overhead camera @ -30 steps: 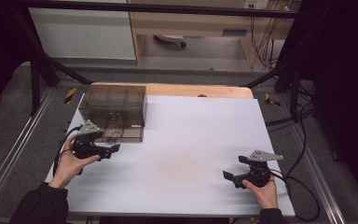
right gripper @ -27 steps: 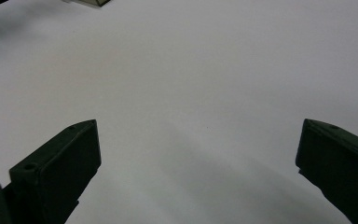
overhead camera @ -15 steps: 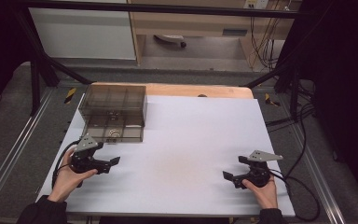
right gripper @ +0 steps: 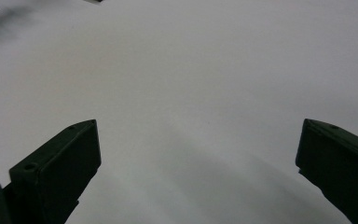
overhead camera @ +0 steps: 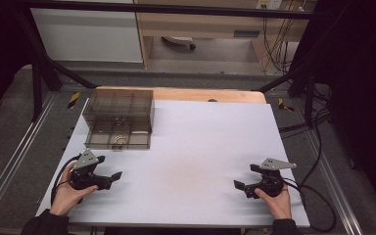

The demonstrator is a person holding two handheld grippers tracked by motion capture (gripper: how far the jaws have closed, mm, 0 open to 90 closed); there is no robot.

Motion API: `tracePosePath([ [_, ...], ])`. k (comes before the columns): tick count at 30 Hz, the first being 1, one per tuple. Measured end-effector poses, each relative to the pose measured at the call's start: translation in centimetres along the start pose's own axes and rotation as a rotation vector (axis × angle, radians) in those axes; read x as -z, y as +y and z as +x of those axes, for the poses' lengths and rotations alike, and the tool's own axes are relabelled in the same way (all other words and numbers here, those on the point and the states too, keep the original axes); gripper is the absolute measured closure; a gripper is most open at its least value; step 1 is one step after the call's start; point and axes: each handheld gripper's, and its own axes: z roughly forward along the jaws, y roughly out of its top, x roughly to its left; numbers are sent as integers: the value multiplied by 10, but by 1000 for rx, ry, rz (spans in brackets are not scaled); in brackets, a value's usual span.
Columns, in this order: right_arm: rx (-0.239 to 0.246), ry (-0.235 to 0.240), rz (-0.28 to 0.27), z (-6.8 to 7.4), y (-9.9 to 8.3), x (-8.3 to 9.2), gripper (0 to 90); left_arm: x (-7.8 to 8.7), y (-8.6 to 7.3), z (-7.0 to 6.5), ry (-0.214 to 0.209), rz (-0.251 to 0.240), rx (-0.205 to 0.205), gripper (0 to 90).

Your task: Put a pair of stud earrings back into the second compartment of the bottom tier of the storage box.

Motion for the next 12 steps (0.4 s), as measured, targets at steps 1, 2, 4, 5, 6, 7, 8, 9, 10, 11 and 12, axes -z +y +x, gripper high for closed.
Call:
tracePosePath([
  [1,1,0,0,0,0,0,6,0,-1,0,2,-4,1,68],
  [2,0,0,0,0,0,0,6,0,-1,1,3,-4,2,68],
  [4,1,1,-2,0,0,-1,6,0,-2,1,2,-5,3,68],
  [5,1,1,0,0,0,-1,6,0,-2,1,2,-5,5,68],
  [6,4,0,2,0,0,-1,6,-1,-2,1,1,-3,4,68],
  [7,4,0,2,0,0,-1,6,-1,-3,1,0,-1,4,68],
  [8,4,0,2,0,0,-1,6,-2,-3,0,1,2,2,68],
  [9,4,-1,2,0,0,-1,6,-2,-3,0,1,5,0,67],
  [10,4,0,1,0,0,-1,6,-2,-3,0,1,7,1,67],
  [11,3,2,1,0,0,-1,6,-2,-3,0,1,6,1,67],
  [12,4,1,1,0,0,-1,6,-2,-3,0,1,4,2,66],
])
